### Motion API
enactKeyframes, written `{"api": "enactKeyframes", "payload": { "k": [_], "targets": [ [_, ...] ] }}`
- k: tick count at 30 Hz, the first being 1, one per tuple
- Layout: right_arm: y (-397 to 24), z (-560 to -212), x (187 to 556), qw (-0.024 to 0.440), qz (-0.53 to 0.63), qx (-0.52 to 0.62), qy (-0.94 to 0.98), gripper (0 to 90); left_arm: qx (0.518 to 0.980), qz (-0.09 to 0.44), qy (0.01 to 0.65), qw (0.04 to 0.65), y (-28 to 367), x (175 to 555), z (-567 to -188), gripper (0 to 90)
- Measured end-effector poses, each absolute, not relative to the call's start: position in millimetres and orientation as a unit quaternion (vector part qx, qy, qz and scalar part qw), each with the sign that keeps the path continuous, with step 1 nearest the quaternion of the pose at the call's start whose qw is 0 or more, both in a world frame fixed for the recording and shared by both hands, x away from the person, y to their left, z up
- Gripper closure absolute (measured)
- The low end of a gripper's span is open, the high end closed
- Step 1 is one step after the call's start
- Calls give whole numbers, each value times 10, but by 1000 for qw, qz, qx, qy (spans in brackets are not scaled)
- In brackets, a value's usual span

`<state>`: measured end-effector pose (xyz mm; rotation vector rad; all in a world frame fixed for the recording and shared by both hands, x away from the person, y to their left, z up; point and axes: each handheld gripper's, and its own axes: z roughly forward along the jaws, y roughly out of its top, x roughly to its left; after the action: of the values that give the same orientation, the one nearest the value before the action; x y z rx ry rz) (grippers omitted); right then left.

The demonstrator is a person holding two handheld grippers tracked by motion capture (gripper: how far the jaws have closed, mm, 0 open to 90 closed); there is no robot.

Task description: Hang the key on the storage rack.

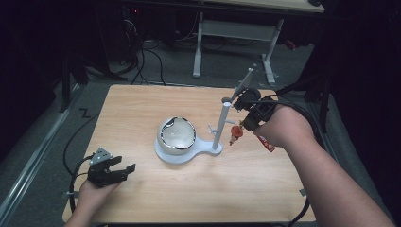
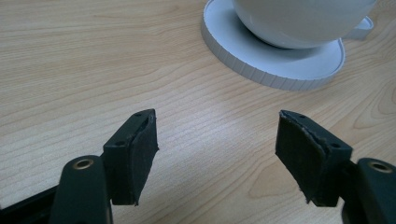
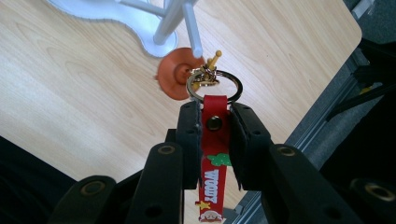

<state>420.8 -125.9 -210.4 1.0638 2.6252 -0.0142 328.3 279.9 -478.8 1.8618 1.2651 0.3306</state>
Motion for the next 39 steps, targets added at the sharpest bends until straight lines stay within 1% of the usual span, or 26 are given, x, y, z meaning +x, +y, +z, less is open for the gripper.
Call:
{"api": "enactKeyframes", "payload": {
  "k": [23,32,39],
  "targets": [
    [-1028,-2173,4348,171,-5,354,919,750,736,132,511,424,2851,3247,-4784,300],
    [-1043,-2205,4386,173,-4,358,918,749,735,132,513,423,2865,3240,-4786,300],
    [-1085,-2310,4382,169,-1,362,917,749,736,133,512,422,2859,3238,-4786,300]
  ]
}}
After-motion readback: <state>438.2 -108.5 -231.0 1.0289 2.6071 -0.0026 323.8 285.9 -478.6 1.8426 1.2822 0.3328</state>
